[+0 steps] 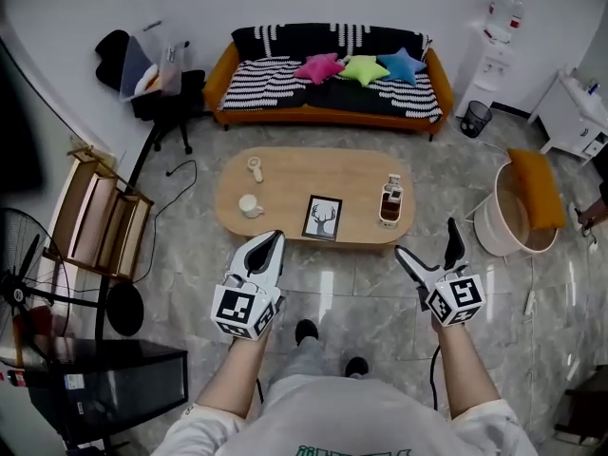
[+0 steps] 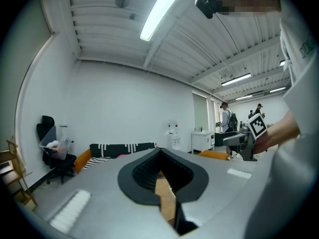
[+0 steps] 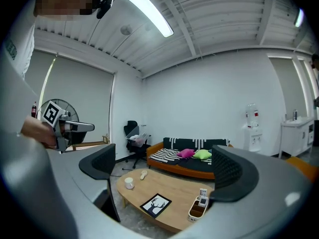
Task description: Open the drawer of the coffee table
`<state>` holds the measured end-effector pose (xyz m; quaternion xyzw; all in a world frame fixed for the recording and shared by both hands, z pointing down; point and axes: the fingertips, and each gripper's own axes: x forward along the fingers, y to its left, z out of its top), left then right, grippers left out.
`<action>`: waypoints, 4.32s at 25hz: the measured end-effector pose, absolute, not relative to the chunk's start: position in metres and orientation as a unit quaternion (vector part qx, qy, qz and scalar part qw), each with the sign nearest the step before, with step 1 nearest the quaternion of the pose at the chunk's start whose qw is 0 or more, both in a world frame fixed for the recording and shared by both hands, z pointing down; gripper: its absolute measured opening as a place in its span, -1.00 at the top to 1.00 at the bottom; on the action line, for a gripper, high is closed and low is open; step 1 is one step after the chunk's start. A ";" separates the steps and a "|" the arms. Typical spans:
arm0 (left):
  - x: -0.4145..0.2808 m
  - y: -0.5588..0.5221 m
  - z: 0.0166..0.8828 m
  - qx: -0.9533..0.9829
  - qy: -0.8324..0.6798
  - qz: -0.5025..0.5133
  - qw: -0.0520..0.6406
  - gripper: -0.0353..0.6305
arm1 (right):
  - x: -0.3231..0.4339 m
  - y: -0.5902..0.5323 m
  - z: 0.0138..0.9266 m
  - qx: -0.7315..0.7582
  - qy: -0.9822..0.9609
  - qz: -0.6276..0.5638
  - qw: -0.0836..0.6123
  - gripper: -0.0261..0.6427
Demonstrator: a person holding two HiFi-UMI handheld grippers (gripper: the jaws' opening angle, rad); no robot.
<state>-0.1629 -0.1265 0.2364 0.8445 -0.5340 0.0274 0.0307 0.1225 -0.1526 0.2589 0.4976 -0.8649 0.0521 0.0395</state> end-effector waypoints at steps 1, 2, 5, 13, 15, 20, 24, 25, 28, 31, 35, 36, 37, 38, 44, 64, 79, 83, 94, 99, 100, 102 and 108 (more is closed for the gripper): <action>-0.170 -0.137 0.239 0.847 -0.529 0.028 0.033 0.90 | 0.115 -0.160 0.262 0.500 -0.863 0.054 0.043 -0.84; -0.177 -0.147 0.242 0.850 -0.524 0.028 0.034 0.90 | 0.109 -0.166 0.266 0.503 -0.861 0.057 0.045 -0.84; -0.189 -0.175 0.251 0.859 -0.510 0.030 0.039 0.90 | 0.096 -0.183 0.277 0.510 -0.856 0.066 0.049 -0.84; -0.167 -0.216 0.276 0.861 -0.503 0.043 0.052 0.90 | 0.107 -0.213 0.316 0.504 -0.856 0.100 0.061 -0.84; -0.162 -0.222 0.282 0.856 -0.512 0.047 0.056 0.90 | 0.108 -0.222 0.326 0.491 -0.862 0.109 0.064 -0.84; -0.158 -0.225 0.296 0.841 -0.534 0.055 0.066 0.90 | 0.104 -0.240 0.336 0.461 -0.878 0.114 0.067 -0.84; -0.151 -0.231 0.307 0.834 -0.544 0.057 0.067 0.90 | 0.107 -0.242 0.365 0.447 -0.882 0.134 0.066 -0.83; -0.149 -0.232 0.312 0.834 -0.545 0.058 0.066 0.90 | 0.107 -0.239 0.379 0.444 -0.882 0.143 0.069 -0.84; -0.141 -0.236 0.332 0.833 -0.547 0.055 0.062 0.90 | 0.107 -0.226 0.434 0.437 -0.878 0.175 0.081 -0.84; -0.134 -0.241 0.357 0.832 -0.550 0.052 0.054 0.90 | 0.107 -0.217 0.491 0.435 -0.873 0.205 0.081 -0.84; -0.129 -0.246 0.405 0.833 -0.551 0.047 0.039 0.90 | 0.101 -0.216 0.567 0.437 -0.867 0.225 0.077 -0.84; -0.129 -0.248 0.417 0.833 -0.550 0.046 0.034 0.90 | 0.099 -0.217 0.587 0.439 -0.865 0.230 0.075 -0.84; -0.128 -0.249 0.430 0.834 -0.549 0.045 0.029 0.90 | 0.097 -0.218 0.607 0.441 -0.863 0.236 0.072 -0.84; -0.128 -0.251 0.443 0.835 -0.548 0.043 0.024 0.90 | 0.095 -0.218 0.627 0.443 -0.860 0.243 0.070 -0.84; -0.128 -0.265 0.528 0.835 -0.549 0.029 0.008 0.90 | 0.080 -0.222 0.761 0.450 -0.842 0.290 0.062 -0.84; -0.113 -0.301 0.657 0.853 -0.521 0.032 -0.003 0.90 | 0.102 -0.269 0.918 0.399 -0.684 0.515 -0.329 -0.48; -0.117 -0.300 0.685 0.857 -0.513 0.053 -0.013 0.90 | 0.075 -0.290 0.959 0.322 -0.699 0.508 -0.387 -0.22; -0.123 -0.298 0.693 0.853 -0.518 0.058 -0.007 0.90 | 0.068 -0.286 0.968 0.307 -0.703 0.520 -0.375 -0.51; -0.127 -0.298 0.698 0.852 -0.519 0.063 -0.008 0.90 | 0.059 -0.306 0.960 0.289 -0.713 0.507 -0.388 -0.43; -0.130 -0.298 0.698 0.850 -0.523 0.062 -0.015 0.90 | 0.059 -0.308 0.965 0.318 -0.708 0.496 -0.390 -0.19; -0.131 -0.298 0.699 0.849 -0.524 0.063 -0.014 0.90 | 0.059 -0.308 0.965 0.318 -0.708 0.494 -0.392 -0.18; -0.131 -0.297 0.700 0.849 -0.524 0.063 -0.014 0.90 | 0.060 -0.308 0.966 0.315 -0.711 0.491 -0.393 -0.14; -0.129 -0.294 0.701 0.850 -0.523 0.065 -0.014 0.90 | 0.061 -0.302 0.969 0.318 -0.708 0.494 -0.392 -0.06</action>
